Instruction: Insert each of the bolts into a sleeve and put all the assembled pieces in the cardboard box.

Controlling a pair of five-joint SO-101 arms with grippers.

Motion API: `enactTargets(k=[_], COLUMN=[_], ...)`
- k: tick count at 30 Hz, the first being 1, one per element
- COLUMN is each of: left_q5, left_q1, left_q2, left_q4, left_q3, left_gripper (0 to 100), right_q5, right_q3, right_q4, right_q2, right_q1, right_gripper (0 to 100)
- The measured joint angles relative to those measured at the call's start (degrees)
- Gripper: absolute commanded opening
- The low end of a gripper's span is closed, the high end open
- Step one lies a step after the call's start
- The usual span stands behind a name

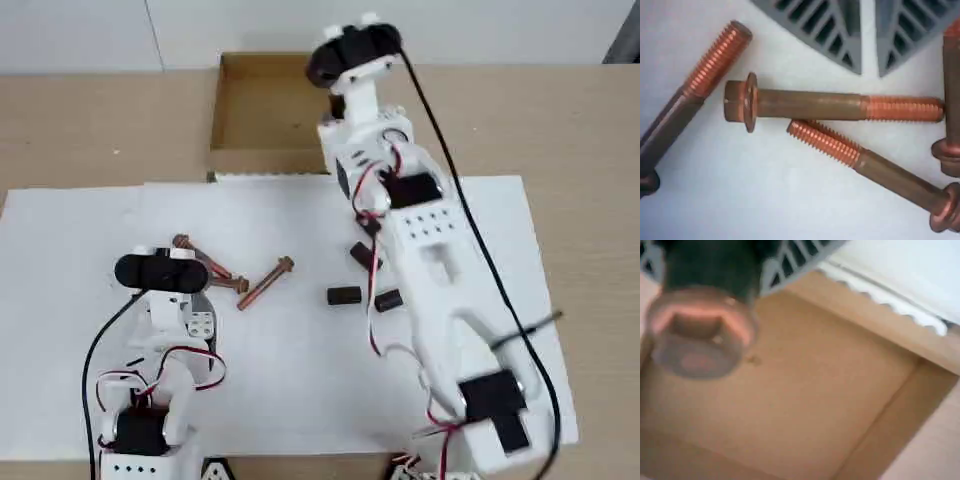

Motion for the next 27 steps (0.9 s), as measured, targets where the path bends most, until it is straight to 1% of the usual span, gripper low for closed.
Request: enactTargets(k=[6, 14, 20, 23, 25, 27], left_q5=[0.00, 0.00, 0.00, 0.00, 0.00, 0.00], left_q1=[0.00, 0.00, 0.00, 0.00, 0.00, 0.00], left_q2=[0.00, 0.00, 0.00, 0.00, 0.00, 0.00], left_q4=[0.00, 0.00, 0.00, 0.00, 0.00, 0.00], left_q3=[0.00, 0.00, 0.00, 0.00, 0.00, 0.00], left_gripper=[1, 1, 1, 1, 1, 1], right_q5=[10.20, 17.93, 28.13, 31.47, 32.09, 32.35], right_q3=[-10.90, -27.08, -32.97, -35.08, -36.04, -36.22], right_q4=[-3.60, -3.78, -3.78, -3.78, -3.78, -3.78], right_q2=[13.36, 30.15, 38.51, 41.32, 42.64, 43.69], right_q1=[0.09, -0.53, -3.78, -4.57, -4.66, -4.66], right_gripper=[0.3, 0.3, 0.5, 0.6, 2.6, 8.8])
